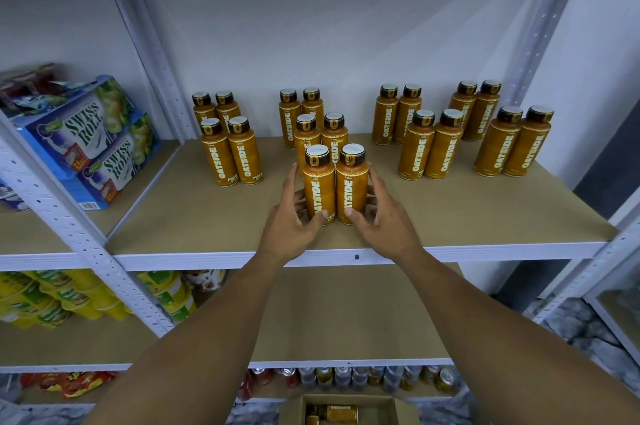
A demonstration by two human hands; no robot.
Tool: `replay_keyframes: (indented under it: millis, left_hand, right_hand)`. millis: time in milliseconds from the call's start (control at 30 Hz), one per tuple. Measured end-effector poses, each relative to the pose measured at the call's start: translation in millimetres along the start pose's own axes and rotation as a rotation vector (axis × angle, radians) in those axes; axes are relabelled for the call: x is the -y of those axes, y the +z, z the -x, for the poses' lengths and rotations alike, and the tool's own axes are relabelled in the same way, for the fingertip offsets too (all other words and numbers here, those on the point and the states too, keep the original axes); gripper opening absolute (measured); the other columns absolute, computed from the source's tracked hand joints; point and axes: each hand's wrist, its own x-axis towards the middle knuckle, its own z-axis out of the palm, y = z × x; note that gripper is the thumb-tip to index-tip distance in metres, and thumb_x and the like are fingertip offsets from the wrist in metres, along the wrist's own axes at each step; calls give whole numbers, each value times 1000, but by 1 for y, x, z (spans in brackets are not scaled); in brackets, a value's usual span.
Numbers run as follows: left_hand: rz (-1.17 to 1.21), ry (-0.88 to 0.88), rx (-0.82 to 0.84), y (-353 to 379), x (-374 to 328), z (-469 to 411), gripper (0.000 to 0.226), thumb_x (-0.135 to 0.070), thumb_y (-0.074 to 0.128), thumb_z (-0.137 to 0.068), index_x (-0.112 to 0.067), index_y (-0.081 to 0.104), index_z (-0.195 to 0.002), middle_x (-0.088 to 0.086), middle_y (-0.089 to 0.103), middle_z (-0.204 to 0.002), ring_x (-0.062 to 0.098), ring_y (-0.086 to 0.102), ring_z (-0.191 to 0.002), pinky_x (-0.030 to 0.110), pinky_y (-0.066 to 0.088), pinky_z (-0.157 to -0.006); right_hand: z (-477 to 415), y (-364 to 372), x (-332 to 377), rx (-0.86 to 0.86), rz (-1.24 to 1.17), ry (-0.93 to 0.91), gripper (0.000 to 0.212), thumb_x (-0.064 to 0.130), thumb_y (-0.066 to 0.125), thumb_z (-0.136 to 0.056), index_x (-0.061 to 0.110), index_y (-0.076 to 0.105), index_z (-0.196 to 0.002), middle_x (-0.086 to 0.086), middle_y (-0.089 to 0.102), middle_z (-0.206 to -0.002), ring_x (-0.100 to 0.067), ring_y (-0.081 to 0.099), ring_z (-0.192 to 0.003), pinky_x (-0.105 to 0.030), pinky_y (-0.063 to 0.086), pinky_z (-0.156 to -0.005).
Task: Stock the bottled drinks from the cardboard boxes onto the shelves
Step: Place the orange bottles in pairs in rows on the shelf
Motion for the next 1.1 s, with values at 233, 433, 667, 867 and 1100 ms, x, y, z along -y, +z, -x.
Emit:
replay_keyframes:
  millis: [233,433,667,867,1100]
  left_hand:
    - [13,3,-18,0,1,1,109,-38,82,-86,-49,2,-158,-1,46,-157,21,52,-137,49,48,-111]
    - [25,7,-41,1,1,1,110,-38,84,-84,-45,5,-160,-1,50,-152,17,55,-131,40,50,-106]
    - [47,2,-40,0,1,0,111,-38,84,-83,-45,5,-160,0,53,-150,14,57,-126,36,51,-104]
    - [96,-3,3,-7,-3,-5,118,-35,87,-80,-42,1,-160,3,49,-152,10,54,-123,27,49,-94]
    - [54,130,16,-33,-26,-21,93,-36,83,-85,-48,23,-155,-9,47,-149,12,53,-127,33,52,-97]
  right_hand:
    - [2,0,1,8,9,-9,92,48,64,-96,42,-2,-159,3,33,-164,-26,49,-140,-48,45,-110]
    - [2,0,1,26,10,-4,91,47,62,-98,43,-5,-159,3,33,-164,-26,48,-141,-50,44,-112]
    - [3,-1,0,47,-18,-2,90,48,61,-98,46,-6,-158,4,34,-164,-24,48,-141,-50,44,-113]
    - [-1,-8,5,3,-128,44,96,57,67,-91,48,-1,-158,1,41,-158,-21,51,-136,-45,49,-108]
    - [-17,-36,29,-55,-36,-61,94,78,64,-78,56,11,-152,7,43,-158,-17,54,-132,-51,53,-100]
